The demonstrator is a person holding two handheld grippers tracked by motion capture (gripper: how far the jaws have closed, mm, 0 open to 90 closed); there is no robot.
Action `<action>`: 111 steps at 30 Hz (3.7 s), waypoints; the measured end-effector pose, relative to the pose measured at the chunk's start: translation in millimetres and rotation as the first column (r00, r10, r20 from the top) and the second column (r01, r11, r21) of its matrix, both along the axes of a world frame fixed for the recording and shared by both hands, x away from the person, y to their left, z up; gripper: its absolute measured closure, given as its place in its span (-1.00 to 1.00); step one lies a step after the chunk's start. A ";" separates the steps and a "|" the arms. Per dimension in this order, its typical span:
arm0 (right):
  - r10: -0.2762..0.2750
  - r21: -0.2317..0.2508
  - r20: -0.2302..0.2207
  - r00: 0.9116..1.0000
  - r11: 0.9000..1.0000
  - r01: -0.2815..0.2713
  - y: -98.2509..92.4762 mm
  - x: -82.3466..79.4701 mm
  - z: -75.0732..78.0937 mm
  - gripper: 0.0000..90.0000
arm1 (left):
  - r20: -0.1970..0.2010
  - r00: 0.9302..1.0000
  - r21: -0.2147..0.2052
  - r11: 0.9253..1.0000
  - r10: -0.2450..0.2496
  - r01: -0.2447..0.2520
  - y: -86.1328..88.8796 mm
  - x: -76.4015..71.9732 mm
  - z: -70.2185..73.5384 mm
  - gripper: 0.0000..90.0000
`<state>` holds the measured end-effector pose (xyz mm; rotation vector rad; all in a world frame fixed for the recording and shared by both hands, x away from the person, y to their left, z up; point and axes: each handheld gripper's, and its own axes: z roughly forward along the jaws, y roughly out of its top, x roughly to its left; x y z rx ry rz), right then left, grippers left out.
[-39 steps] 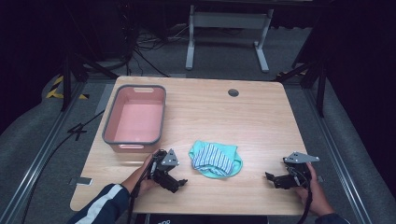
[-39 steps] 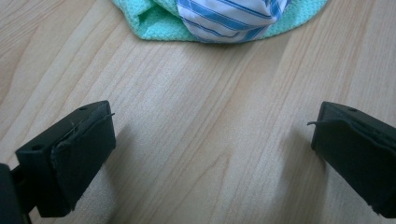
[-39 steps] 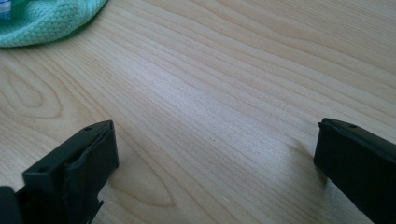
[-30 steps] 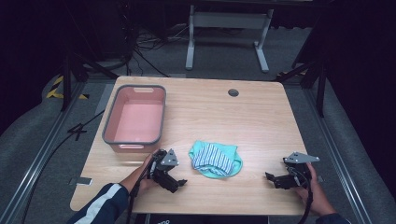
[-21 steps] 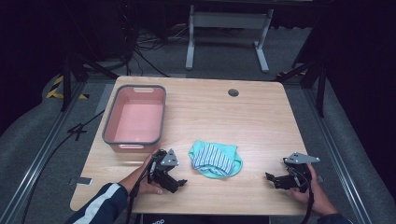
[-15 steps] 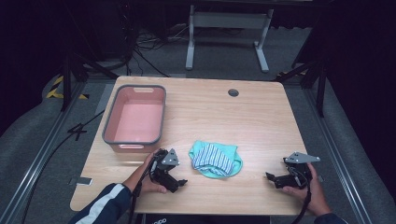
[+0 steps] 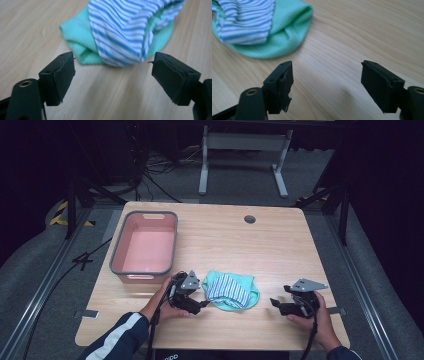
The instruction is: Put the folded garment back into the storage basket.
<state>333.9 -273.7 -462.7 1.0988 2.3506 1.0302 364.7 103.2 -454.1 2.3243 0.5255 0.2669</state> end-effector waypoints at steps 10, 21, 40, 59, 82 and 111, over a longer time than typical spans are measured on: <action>0.058 0.042 0.000 0.998 0.997 -0.058 55.4 21.0 3.1 -0.24 | -0.005 0.999 0.003 0.999 0.052 -0.052 -14.1 22.8 -7.6 -0.56; 0.026 -0.016 -0.057 0.998 1.000 -0.027 71.9 28.4 -11.2 -0.26 | 0.000 0.997 -0.075 0.995 0.072 -0.072 -12.0 34.8 3.9 -0.51; 0.023 -0.032 -0.093 0.995 0.999 -0.026 59.8 30.0 -11.4 -0.12 | -0.083 0.993 0.002 0.996 0.087 -0.087 -32.9 45.2 -25.6 -0.61; 0.082 -0.016 -0.077 0.994 0.996 -0.083 65.7 18.6 -9.1 0.85 | -0.119 0.993 -0.026 0.999 0.027 -0.030 -47.5 29.3 -20.3 0.71; 0.066 0.064 0.013 0.998 0.996 -0.067 44.8 13.2 31.0 0.88 | -0.034 0.999 -0.063 0.998 0.017 -0.019 -55.0 24.6 17.6 0.82; 0.111 0.060 0.133 0.985 0.991 -0.120 91.1 54.1 115.0 0.88 | 0.071 0.994 -0.048 0.996 0.080 -0.077 -7.3 46.6 102.9 0.82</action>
